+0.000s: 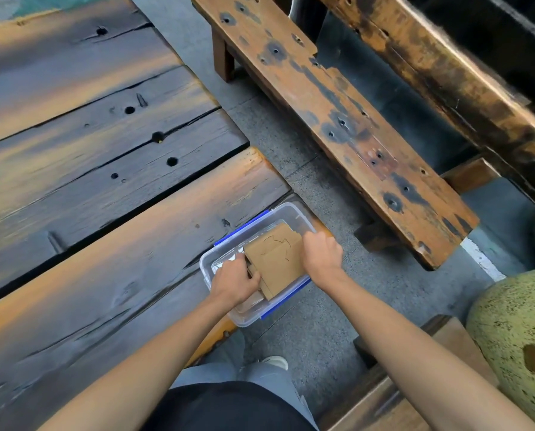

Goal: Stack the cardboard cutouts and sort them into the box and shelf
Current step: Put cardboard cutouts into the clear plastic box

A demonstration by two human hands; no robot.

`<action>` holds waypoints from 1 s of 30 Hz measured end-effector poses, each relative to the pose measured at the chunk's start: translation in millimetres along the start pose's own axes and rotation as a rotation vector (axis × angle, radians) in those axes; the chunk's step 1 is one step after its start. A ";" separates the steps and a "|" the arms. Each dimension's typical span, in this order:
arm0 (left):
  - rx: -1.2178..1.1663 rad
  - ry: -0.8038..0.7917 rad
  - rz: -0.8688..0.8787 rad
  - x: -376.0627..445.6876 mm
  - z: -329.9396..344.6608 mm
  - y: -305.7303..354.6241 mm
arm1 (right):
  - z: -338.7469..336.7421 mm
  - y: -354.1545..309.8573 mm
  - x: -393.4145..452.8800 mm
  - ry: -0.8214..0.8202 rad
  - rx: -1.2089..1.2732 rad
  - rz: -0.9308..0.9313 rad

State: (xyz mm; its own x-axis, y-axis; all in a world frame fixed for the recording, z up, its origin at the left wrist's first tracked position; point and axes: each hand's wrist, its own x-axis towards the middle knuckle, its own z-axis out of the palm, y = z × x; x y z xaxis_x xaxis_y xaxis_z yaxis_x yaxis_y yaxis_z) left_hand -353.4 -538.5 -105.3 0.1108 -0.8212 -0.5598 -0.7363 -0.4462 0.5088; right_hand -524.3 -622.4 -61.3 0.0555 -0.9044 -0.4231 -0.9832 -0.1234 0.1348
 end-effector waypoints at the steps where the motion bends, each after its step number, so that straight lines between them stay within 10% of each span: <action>1: -0.020 0.020 -0.007 -0.3 0.0 0.0 | -0.6 1.6 -0.6 0.006 0.000 -0.005; 8: -0.103 -0.006 0.079 18.8 -9.5 4.4 | -4.0 7.6 5.8 0.132 0.171 -0.246; 14: -0.121 -0.012 0.132 27.1 -16.2 -6.7 | -9.5 -4.4 37.0 -0.116 0.157 -0.557; 30: 0.028 -0.039 0.279 26.4 -20.3 -19.9 | -11.7 -20.9 71.5 -0.370 -0.036 -0.661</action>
State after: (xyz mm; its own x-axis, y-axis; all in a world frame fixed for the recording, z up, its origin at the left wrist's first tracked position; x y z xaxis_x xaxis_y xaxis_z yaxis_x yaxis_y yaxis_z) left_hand -322.3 -558.6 -116.9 -0.1238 -0.8962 -0.4260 -0.7530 -0.1948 0.6286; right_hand -497.8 -689.2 -83.8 0.5628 -0.4418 -0.6986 -0.7588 -0.6113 -0.2247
